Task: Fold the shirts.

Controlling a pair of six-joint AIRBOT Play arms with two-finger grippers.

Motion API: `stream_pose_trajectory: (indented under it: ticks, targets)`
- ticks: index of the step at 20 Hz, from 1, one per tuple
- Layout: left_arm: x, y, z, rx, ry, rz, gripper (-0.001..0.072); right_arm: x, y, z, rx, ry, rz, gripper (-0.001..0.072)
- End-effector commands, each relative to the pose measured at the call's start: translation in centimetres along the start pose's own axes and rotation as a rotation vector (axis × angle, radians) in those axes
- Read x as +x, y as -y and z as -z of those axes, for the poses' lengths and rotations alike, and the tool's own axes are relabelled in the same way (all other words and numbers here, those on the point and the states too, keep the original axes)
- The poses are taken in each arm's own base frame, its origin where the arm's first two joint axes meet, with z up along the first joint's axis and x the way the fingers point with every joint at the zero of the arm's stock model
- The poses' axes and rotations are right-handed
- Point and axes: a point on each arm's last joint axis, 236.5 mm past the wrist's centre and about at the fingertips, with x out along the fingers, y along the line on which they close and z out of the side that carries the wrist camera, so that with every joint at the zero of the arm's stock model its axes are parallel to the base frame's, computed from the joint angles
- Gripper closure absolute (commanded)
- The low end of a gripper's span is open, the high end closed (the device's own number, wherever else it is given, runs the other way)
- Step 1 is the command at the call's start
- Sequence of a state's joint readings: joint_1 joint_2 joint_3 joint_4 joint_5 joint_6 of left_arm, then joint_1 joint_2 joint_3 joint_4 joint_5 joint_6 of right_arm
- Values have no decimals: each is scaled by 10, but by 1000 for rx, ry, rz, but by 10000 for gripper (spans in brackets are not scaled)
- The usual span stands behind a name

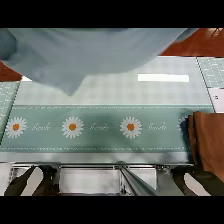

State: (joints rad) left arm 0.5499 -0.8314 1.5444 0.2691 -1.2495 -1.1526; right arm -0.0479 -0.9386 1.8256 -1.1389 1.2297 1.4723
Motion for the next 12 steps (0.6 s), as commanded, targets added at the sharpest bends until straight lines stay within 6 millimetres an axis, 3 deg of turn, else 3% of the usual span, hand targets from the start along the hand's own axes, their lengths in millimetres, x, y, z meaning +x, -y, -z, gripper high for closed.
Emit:
stream_pose_trajectory:
  ticks: [1, 4, 6, 9, 11, 12]
  targets:
    - [-35, 60, -15, 256, 36, -110, 688, -102, -18, -23, -93, 171, 105, 687]
    - [-68, 68, -6, 387, 14, -292, 688, -151, -21, -13, -104, 201, 176, 687]
    - [-95, 72, -1, 460, 8, -360, 688, -164, -18, 5, -88, 152, 206, 687]
    - [-132, 64, 1, 491, 6, -443, 688, -168, -13, 33, -52, 49, 233, 687]
    - [-134, 49, 14, 448, -58, -470, 688, -157, -9, 50, -21, -18, 229, 687]
    - [-126, 39, 28, 419, -114, -468, 688, -146, -6, 62, -7, -66, 222, 687]
